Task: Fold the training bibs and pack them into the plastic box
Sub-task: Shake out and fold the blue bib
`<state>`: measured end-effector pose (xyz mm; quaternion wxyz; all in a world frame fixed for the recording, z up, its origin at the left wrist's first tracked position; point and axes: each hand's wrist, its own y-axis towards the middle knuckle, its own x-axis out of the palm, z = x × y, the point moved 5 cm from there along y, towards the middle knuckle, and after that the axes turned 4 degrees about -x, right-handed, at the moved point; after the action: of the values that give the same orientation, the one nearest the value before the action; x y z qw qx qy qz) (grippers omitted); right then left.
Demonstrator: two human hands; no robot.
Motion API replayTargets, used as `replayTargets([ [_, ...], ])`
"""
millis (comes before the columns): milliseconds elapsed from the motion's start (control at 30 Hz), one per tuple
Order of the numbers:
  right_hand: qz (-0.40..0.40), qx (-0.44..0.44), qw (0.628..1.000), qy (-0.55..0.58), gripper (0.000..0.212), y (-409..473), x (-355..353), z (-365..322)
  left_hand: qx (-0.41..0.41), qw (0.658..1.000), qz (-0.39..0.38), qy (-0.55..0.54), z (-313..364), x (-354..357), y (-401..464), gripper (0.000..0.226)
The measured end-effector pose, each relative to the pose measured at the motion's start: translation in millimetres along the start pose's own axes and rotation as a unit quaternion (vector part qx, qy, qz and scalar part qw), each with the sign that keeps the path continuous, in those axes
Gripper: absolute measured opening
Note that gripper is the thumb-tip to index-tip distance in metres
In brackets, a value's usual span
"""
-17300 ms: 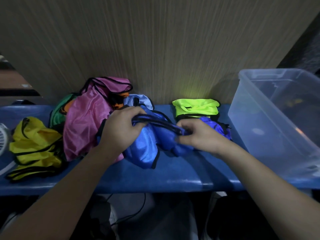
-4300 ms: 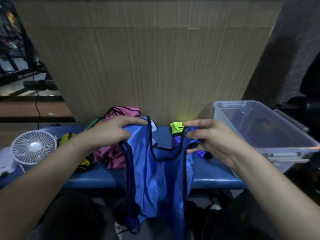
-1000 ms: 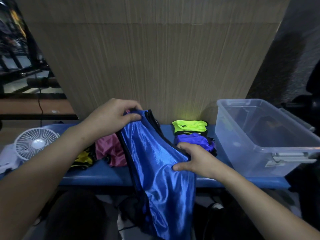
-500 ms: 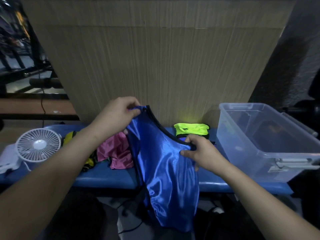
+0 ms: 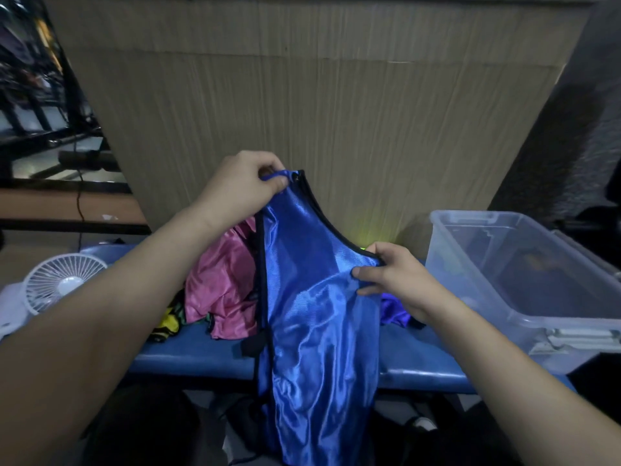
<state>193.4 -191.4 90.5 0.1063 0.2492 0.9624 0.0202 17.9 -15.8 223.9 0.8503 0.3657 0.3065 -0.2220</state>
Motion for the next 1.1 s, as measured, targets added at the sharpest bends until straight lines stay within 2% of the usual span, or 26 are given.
replayTargets([
  [133,-0.002,0.007,1.0,-0.018,0.018,6,-10,8,0.009,0.999,-0.051,-0.012,-10,12,1,0.012],
  [400,-0.033,0.011,0.994,-0.105,0.017,-8,-11,35,0.019,0.999,-0.04,-0.011,-10,27,-33,0.008],
  [600,-0.016,0.002,0.989,-0.146,0.021,-11,-9,33,0.004,0.998,-0.043,-0.04,-15,21,-31,0.01],
  [800,0.001,0.01,0.992,-0.127,0.016,-4,-13,35,0.0,0.998,-0.046,-0.048,-24,24,-23,0.008],
  [1100,0.04,-0.039,0.994,-0.095,0.014,50,-21,4,0.019,0.999,-0.023,-0.042,-23,16,44,0.004],
])
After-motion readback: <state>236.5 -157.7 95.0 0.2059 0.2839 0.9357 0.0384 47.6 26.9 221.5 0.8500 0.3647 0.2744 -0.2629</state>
